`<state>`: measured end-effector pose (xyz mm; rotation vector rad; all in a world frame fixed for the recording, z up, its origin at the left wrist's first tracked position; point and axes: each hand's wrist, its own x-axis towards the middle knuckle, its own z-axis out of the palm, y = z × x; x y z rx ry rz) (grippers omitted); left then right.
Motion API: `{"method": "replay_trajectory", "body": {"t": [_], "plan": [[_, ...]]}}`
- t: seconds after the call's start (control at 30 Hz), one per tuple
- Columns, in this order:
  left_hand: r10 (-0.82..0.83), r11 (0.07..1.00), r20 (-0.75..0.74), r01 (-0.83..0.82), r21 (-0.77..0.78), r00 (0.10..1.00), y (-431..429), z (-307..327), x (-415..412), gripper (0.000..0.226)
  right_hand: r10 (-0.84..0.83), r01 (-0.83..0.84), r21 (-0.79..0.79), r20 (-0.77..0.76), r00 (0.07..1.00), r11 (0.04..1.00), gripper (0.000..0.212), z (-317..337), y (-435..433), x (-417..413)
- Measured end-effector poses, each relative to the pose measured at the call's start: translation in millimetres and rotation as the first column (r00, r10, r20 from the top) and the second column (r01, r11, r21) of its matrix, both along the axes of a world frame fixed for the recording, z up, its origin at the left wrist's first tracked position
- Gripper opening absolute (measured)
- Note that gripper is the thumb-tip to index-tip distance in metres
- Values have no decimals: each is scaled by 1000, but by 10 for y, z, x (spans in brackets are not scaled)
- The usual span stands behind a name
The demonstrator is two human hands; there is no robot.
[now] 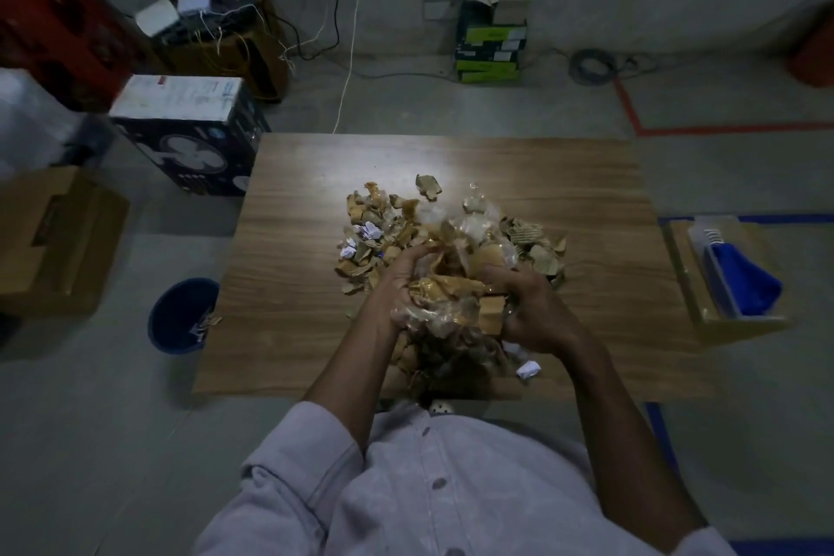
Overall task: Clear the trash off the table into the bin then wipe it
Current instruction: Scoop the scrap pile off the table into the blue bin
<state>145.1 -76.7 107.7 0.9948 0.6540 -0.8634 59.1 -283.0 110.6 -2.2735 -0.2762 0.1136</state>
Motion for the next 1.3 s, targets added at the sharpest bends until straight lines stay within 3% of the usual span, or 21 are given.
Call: {"method": "replay_trajectory", "body": {"t": [0.07, 0.1, 0.17, 0.27, 0.33, 0.4, 0.47, 0.57, 0.67, 0.73, 0.8, 0.87, 0.93, 0.97, 1.0, 1.03, 1.07, 1.13, 1.2, 1.3], "plan": [[37, 997, 14, -38, 70, 999, -36, 74, -3, 21, -28, 28, 27, 13, 1000, 999, 55, -18, -45, -10], [107, 990, 7, -108, 90, 994, -20, 63, 31, 34, -44, 42, 60, 32, 999, 997, 54, -1, -71, -25], [239, 971, 15, -239, 12, 971, 72, 62, 83, 52, -77, 67, 139, 68, 995, 988, 52, 55, -146, -59], [228, 972, 51, -224, -68, 972, 195, 57, 36, 15, -108, 88, 195, 94, 990, 977, 51, 66, -230, -66], [158, 988, 142, -156, -20, 977, 248, -86, 15, 38, -103, 87, 184, 76, 992, 979, 46, 13, -204, -46], [351, 928, 106, -330, -173, 930, 289, -117, 67, 33, -92, 80, 171, 59, 994, 982, 45, -50, -165, -35], [492, 837, -53, -489, -246, 869, 279, 13, 132, 23, -107, 96, 177, 51, 993, 980, 44, -73, -203, -43], [558, 830, 41, -557, -18, 829, 479, 149, 219, 21, -213, 194, 218, 71, 974, 957, 42, -36, -426, -113], [643, 766, 17, -643, 9, 766, 781, 30, 340, 32, -288, 258, 217, 123, 950, 941, 50, -59, -601, -169], [584, 794, 138, -599, 108, 800, 895, -152, 437, 24, -294, 268, 207, 107, 950, 941, 49, -98, -607, -157], [421, 854, 235, -470, 221, 876, 802, 91, 290, 16, -279, 255, 197, 107, 954, 947, 43, -115, -528, -120], [235, 921, 266, -302, 247, 935, 684, 112, 194, 23, -245, 218, 207, 114, 963, 954, 33, -82, -405, -98], [104, 901, 232, -191, 390, 967, 560, 44, 157, 60, -221, 191, 213, 130, 967, 958, 28, -67, -302, -67], [73, 839, 224, -181, 513, 972, 504, -22, 170, 79, -223, 190, 218, 137, 965, 957, 27, -53, -268, -50], [70, 778, 201, -180, 602, 977, 494, -171, 211, 95, -220, 182, 233, 150, 964, 955, 26, -14, -229, -36], [88, 779, 155, -165, 605, 984, 458, -188, 196, 109, -214, 165, 257, 174, 961, 952, 26, 30, -194, -23], [119, 841, 75, -141, 523, 990, 391, -60, 101, 119, -207, 147, 283, 198, 958, 948, 24, 83, -158, -8], [91, 974, -119, -64, 217, 989, 260, 110, -99, 106, -193, 115, 332, 211, 958, 936, 23, 173, -93, 19], [65, 998, -242, -63, 15, 968, 213, 136, -252, 88, -136, 59, 340, 206, 969, 939, 26, 182, -49, 38], [63, 992, -209, -84, -93, 976, 112, 37, -183, 65, -67, 21, 258, 169, 983, 966, 32, 126, 9, 39]]}}
